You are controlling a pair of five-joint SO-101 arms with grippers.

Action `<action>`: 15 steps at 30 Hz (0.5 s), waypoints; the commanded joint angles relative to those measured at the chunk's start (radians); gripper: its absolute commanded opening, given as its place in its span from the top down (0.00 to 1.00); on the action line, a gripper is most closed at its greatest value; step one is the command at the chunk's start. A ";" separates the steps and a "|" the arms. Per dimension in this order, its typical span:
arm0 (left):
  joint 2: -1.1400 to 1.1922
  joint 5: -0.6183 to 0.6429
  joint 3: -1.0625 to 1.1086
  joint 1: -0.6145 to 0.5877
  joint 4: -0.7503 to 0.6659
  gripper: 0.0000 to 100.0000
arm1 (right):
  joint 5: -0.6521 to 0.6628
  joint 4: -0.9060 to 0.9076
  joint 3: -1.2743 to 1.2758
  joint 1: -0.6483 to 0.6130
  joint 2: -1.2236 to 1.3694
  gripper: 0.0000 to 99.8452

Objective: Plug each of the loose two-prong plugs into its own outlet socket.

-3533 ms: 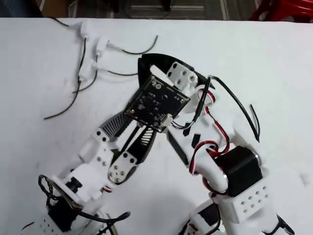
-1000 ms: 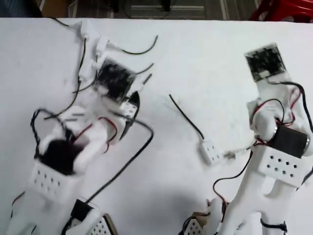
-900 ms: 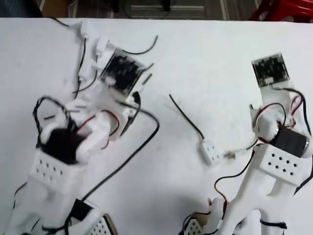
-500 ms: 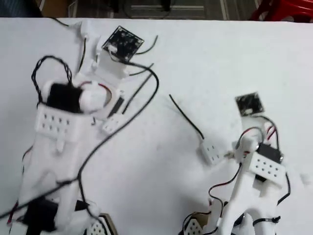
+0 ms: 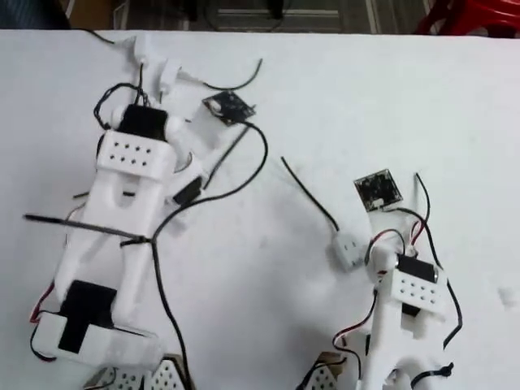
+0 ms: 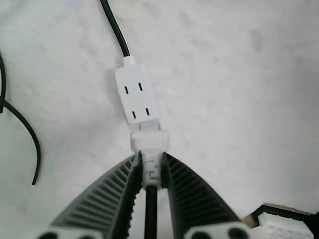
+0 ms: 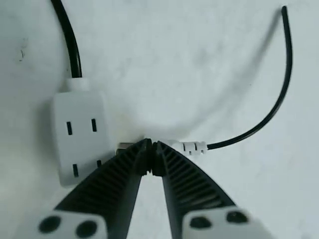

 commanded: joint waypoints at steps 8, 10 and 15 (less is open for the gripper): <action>0.005 -0.008 0.137 -0.105 -0.160 0.98 | 0.005 -0.015 0.014 -0.007 0.004 0.98; 0.007 -0.008 0.141 -0.101 -0.166 0.98 | 0.003 -0.018 0.014 -0.007 0.005 0.98; 0.007 -0.006 0.198 -0.102 -0.244 0.98 | 0.005 -0.018 0.014 -0.007 0.008 0.98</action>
